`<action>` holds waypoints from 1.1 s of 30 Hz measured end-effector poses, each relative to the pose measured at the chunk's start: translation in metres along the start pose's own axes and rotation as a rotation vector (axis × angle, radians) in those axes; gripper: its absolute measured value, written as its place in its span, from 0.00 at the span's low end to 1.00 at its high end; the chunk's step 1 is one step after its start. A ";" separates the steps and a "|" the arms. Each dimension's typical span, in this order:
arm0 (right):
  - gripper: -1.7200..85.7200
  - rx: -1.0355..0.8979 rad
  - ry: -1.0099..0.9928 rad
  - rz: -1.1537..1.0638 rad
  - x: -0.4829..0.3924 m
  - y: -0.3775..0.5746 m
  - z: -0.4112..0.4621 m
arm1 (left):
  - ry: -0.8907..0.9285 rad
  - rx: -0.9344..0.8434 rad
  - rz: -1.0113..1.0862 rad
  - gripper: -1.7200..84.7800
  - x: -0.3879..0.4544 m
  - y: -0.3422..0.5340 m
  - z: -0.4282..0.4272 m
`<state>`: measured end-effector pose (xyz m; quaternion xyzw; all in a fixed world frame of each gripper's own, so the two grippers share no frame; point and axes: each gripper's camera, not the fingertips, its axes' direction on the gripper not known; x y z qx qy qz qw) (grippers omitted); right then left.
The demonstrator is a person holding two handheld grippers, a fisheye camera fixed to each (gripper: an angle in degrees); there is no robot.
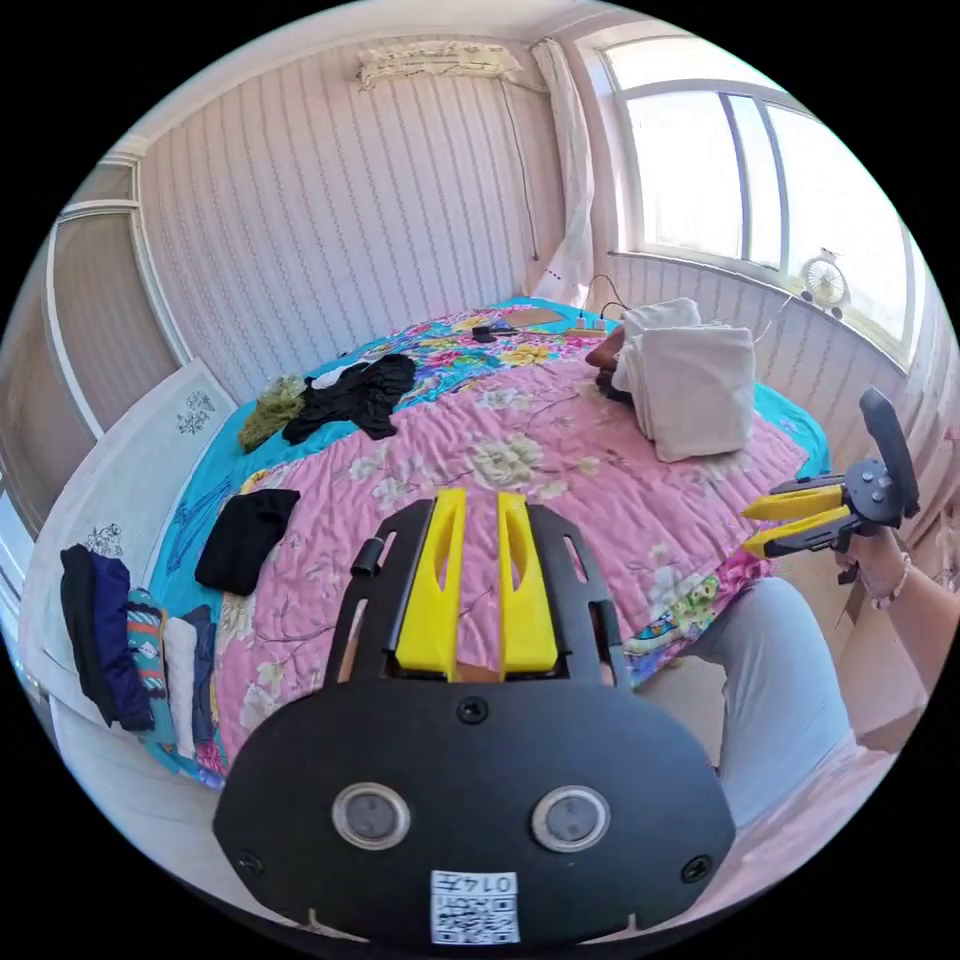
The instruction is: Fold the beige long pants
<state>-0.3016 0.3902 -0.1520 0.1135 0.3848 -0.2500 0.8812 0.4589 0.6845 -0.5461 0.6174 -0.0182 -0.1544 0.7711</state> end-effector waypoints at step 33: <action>0.23 0.497 0.173 0.646 0.494 0.207 -0.176 | 0.250 -0.058 0.232 0.21 0.429 -0.062 0.472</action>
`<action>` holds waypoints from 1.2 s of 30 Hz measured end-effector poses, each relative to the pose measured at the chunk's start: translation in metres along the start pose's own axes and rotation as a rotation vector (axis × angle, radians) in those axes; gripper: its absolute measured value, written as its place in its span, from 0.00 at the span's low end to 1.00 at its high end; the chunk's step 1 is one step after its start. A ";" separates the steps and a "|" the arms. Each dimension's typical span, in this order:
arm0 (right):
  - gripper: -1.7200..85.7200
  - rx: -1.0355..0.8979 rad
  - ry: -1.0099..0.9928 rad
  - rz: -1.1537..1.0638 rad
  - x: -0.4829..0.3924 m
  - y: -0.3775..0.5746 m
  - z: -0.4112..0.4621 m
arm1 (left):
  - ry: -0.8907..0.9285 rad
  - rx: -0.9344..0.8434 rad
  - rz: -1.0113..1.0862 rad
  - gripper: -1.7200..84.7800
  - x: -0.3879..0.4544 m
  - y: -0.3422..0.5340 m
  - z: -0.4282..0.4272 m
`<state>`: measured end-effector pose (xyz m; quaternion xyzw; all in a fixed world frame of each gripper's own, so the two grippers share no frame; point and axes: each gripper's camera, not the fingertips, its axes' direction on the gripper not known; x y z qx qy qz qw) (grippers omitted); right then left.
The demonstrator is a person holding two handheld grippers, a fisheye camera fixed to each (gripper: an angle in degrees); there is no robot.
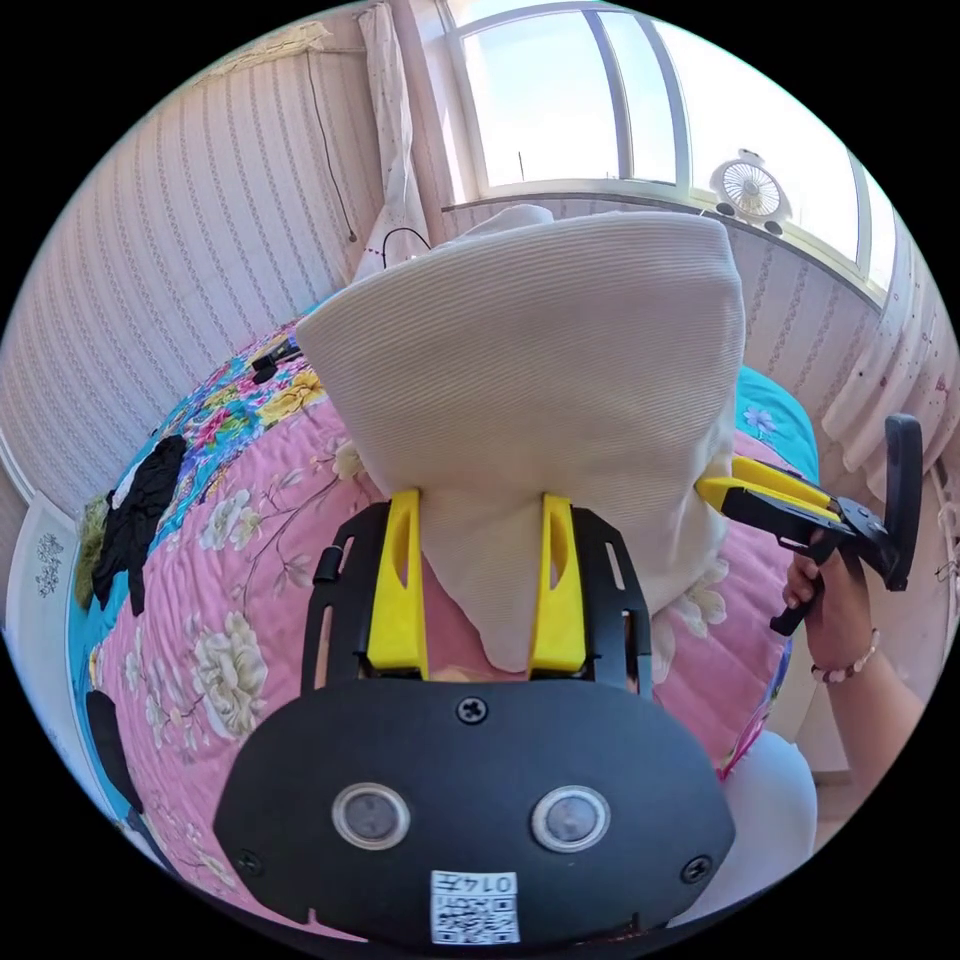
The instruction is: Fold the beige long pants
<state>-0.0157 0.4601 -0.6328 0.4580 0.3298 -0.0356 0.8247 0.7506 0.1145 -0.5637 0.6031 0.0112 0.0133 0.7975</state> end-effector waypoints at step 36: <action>0.08 -0.028 -0.661 -0.860 -0.564 -0.030 -0.128 | -0.171 0.169 -0.293 0.07 -0.340 0.229 -0.616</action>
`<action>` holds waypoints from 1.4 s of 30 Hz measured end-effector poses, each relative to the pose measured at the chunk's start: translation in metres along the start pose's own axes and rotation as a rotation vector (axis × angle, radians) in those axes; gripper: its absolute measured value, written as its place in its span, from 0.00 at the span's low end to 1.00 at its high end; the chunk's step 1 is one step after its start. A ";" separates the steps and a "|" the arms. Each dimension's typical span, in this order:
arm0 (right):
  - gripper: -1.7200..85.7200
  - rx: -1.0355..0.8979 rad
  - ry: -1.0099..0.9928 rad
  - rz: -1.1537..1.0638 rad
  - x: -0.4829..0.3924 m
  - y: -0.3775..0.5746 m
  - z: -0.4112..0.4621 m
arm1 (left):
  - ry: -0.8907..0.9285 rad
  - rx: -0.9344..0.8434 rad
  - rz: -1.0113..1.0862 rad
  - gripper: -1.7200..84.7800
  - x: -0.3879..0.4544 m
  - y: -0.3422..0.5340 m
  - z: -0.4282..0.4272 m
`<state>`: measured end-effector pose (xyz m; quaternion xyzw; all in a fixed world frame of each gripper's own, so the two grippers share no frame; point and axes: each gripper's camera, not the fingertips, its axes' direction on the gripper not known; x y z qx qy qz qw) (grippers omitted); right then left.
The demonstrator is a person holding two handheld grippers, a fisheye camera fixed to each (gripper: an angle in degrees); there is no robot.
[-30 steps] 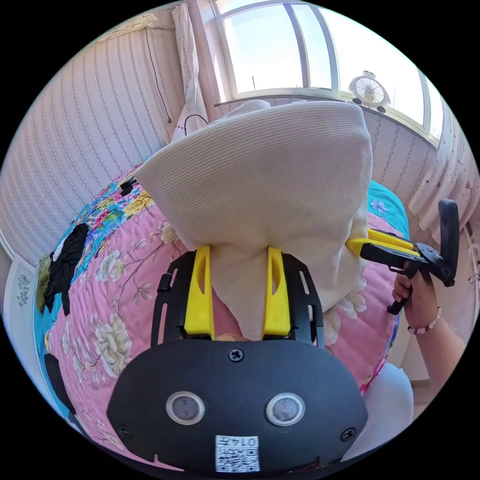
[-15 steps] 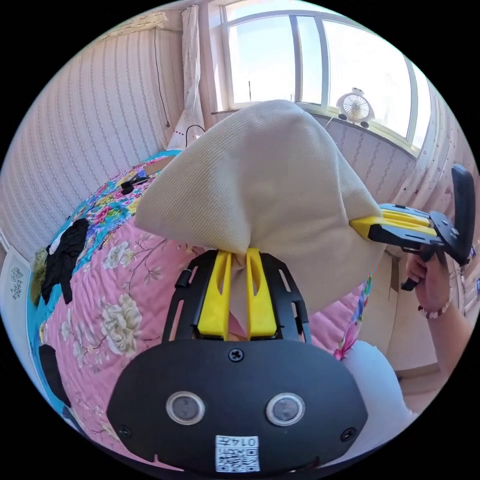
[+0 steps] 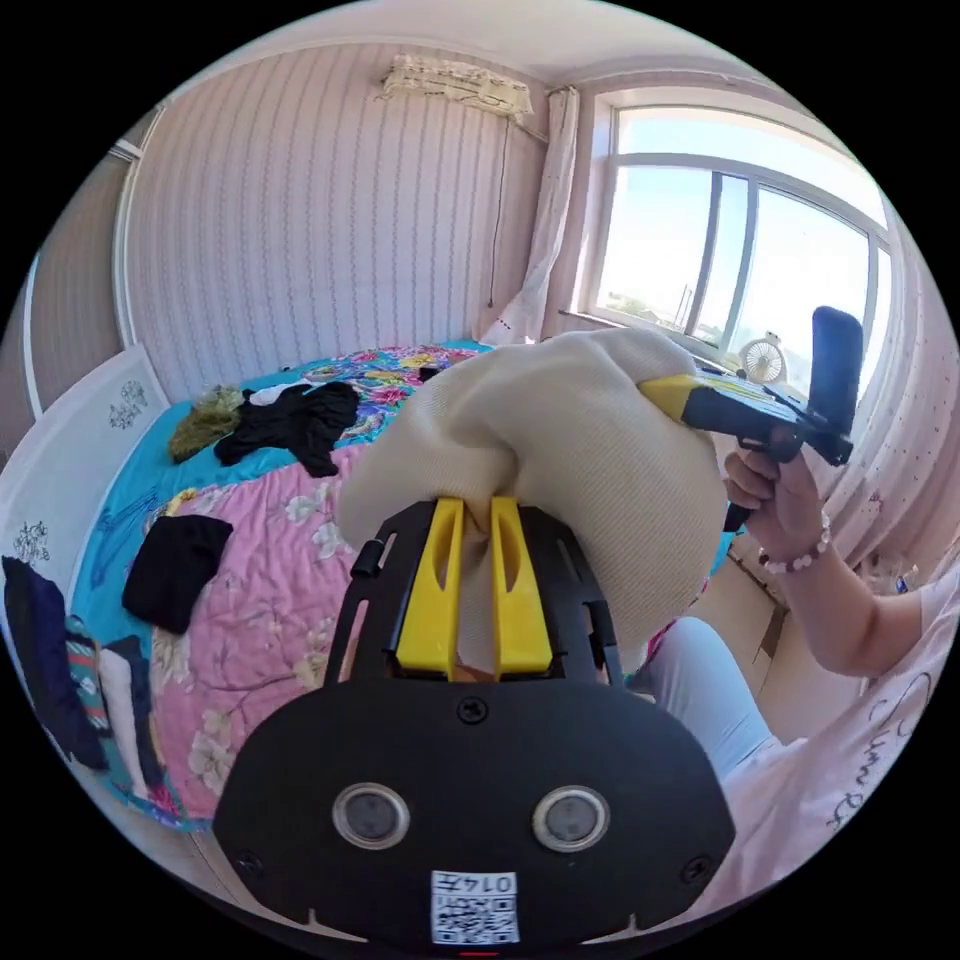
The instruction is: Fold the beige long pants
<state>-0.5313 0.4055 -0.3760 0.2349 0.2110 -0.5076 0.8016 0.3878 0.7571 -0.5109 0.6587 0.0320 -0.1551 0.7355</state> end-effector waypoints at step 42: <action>0.13 -0.516 -0.012 0.371 0.097 0.108 0.269 | 0.271 -0.513 -0.070 0.16 -0.047 -0.027 0.083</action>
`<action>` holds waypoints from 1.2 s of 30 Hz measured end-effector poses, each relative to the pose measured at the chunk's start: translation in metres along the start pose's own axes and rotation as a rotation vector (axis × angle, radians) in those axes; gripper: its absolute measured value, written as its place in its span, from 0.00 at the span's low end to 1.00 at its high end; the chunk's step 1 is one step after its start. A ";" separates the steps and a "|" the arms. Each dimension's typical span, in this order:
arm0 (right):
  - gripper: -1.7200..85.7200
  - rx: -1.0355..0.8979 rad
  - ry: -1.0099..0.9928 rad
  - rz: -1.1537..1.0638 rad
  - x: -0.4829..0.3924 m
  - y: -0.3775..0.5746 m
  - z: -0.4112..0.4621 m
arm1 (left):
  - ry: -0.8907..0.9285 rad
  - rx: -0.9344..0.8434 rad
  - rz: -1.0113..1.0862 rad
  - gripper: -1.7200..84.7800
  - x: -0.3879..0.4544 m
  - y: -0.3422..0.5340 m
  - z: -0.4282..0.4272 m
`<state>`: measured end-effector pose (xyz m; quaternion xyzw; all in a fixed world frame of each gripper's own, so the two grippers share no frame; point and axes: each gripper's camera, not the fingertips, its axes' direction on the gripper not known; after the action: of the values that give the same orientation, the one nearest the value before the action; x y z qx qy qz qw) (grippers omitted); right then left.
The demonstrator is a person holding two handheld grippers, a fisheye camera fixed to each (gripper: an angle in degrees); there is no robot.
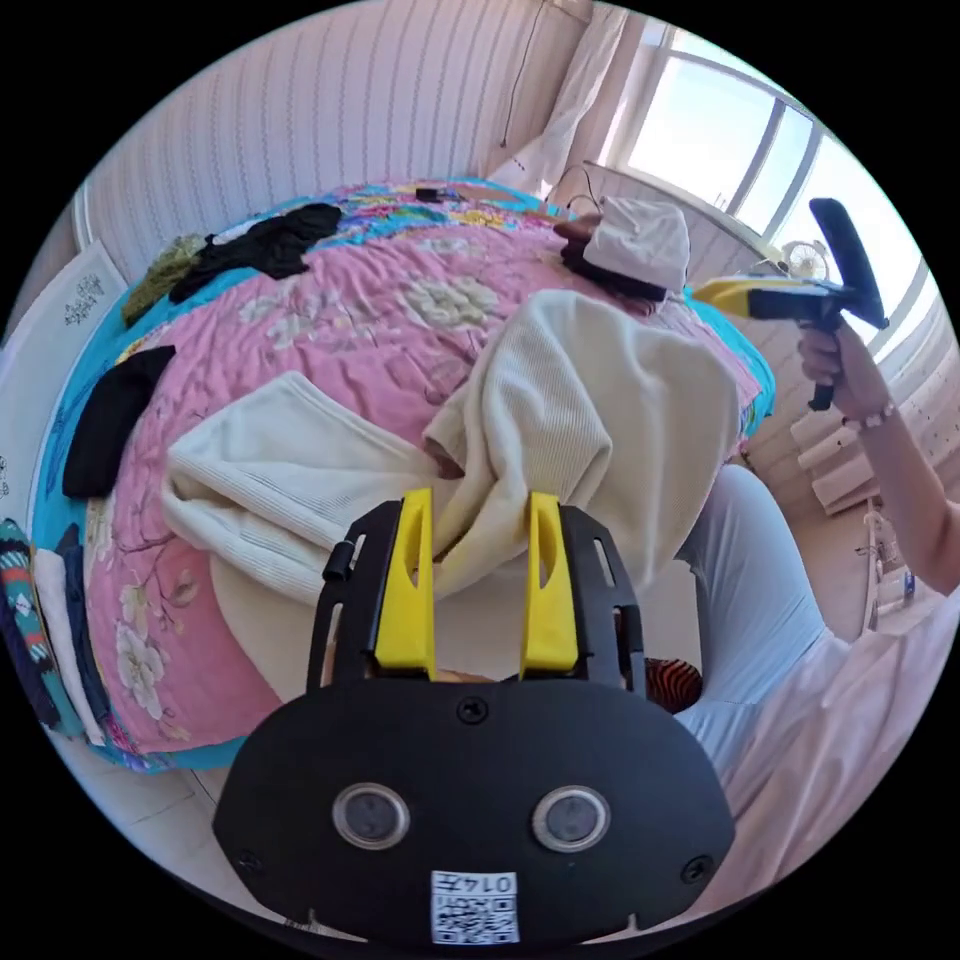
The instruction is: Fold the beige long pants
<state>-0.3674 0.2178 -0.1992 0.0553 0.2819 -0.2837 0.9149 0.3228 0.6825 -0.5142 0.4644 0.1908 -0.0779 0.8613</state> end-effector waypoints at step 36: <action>0.08 0.248 0.347 -0.368 -0.140 -0.049 -0.158 | 0.050 0.620 -0.029 0.08 -0.002 0.051 -0.391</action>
<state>-0.5663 0.2861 -0.2513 0.1624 0.4026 -0.4638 0.7723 0.2371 1.0351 -0.6679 0.7040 0.1857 -0.1333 0.6724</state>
